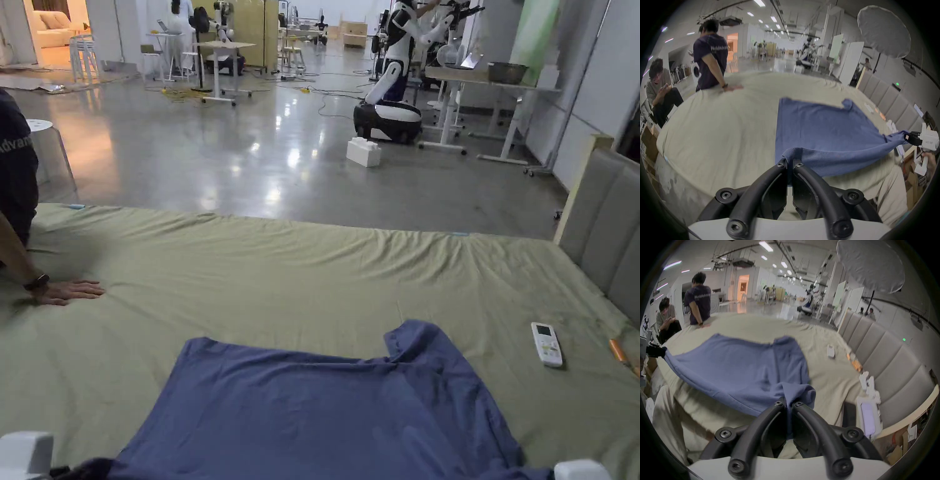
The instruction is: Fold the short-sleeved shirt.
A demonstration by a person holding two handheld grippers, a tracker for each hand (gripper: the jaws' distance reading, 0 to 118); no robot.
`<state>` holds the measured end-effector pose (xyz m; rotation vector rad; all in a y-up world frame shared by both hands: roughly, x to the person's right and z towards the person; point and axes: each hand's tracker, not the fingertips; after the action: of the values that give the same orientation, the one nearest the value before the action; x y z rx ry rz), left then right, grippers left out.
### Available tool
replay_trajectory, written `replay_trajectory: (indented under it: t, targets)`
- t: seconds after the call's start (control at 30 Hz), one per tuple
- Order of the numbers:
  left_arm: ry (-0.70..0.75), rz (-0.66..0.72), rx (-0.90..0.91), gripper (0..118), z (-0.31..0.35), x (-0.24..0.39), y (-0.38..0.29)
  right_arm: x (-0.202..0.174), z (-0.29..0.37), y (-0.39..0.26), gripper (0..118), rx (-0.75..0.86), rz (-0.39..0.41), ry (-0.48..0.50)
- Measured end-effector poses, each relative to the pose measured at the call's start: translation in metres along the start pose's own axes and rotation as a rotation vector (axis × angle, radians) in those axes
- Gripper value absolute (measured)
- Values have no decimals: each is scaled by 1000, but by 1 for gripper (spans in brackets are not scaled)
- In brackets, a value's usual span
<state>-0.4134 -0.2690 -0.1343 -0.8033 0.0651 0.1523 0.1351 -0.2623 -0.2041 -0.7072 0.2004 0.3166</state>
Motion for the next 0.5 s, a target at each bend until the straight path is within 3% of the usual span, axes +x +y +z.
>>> replay_trajectory:
  t: [0.17,0.5]
  targets:
    - [-1,-2,-149,5,-34,-4,-34,-7,-31,-49,6,-135,-45,14]
    - [42,-13,-323,5,-93,-15,-57,-19,-85,-87,6,-285,-1,25]
